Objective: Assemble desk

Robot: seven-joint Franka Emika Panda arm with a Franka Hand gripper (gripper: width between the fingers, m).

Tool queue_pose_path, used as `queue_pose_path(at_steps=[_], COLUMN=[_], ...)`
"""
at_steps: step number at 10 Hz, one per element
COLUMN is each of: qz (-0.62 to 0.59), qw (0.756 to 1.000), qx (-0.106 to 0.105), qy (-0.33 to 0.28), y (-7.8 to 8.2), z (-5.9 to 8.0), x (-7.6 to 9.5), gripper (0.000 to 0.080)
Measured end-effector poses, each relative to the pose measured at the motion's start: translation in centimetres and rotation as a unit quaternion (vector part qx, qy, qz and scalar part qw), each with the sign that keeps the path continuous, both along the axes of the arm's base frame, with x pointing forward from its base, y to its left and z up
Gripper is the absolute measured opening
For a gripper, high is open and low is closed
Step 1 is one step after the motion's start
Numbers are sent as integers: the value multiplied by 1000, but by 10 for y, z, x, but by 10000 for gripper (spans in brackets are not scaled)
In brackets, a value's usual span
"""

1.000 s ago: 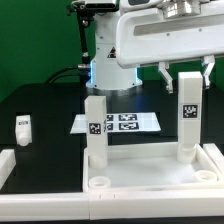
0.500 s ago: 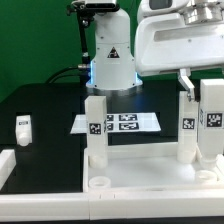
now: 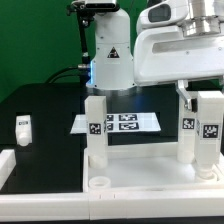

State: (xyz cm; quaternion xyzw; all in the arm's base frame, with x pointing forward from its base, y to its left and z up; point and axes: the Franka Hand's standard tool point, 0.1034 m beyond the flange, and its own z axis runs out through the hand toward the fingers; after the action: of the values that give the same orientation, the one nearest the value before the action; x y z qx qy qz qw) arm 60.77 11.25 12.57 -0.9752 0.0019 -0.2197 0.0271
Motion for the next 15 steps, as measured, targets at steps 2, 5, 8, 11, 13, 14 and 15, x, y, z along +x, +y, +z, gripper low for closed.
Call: queue_pose_path(at_steps=[2,5,8,11,13,14,15], qz=[0,1,2,2,2,2,2], qw=[1000,1000,1000,1000,1000,1000,1000], qx=[0,-1,-3,-5,-5,-5,-4], qy=[-2,0,5,2,2,3,17], y=[0,0,1,0,0,0,0], z=[0,-4,-11,-14,-14,-15,-16], x=[1,0,-2,-2,-2,-2,-3], gripper=[284,284,284,284,288,504,504])
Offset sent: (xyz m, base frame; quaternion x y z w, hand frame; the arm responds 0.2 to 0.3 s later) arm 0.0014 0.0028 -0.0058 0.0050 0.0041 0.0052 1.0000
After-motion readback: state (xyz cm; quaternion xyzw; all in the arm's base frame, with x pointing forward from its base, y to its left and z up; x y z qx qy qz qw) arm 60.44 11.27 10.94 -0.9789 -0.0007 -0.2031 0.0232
